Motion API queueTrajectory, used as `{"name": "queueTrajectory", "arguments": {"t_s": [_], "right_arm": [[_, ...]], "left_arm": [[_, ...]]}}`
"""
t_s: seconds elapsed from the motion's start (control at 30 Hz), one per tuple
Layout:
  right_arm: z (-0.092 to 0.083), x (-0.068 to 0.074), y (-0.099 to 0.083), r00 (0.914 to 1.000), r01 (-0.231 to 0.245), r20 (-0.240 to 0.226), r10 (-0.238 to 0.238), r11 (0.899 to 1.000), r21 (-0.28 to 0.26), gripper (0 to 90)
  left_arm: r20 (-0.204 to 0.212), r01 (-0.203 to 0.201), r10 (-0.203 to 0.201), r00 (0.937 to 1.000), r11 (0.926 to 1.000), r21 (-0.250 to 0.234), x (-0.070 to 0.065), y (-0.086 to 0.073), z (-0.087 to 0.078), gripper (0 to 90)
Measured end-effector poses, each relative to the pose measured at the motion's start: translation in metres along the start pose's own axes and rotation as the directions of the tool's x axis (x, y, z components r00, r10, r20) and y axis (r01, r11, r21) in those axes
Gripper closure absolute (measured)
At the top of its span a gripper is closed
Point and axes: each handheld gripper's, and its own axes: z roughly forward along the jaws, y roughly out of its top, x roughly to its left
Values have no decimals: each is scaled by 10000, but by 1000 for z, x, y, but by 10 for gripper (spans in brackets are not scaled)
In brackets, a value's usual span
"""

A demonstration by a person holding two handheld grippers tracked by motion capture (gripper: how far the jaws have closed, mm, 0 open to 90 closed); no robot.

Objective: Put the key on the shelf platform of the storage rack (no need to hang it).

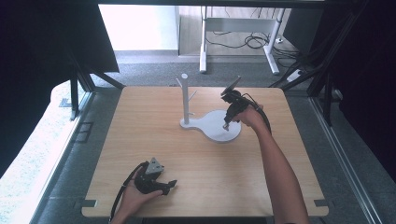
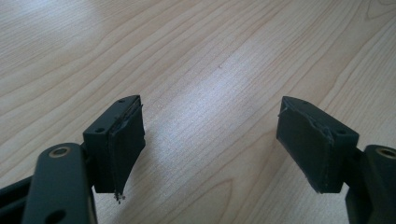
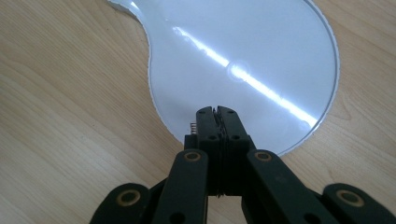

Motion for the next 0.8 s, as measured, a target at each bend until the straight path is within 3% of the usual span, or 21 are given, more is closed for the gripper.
{"name": "queueTrajectory", "arguments": {"t_s": [0.47,0.67,0.8], "right_arm": [[9,-3,20,9997,-120,196,122,9998,-136,898],[20,-6,24,9992,-153,353,161,9996,-243,898],[30,-7,24,9996,-181,198,185,9996,-213,897]], "left_arm": [[27,57,-57,10000,10000,-30,0,0,0,238],[23,66,-66,10000,10000,-21,0,0,0,238],[50,22,-22,10000,10000,28,-1,0,0,238]]}}
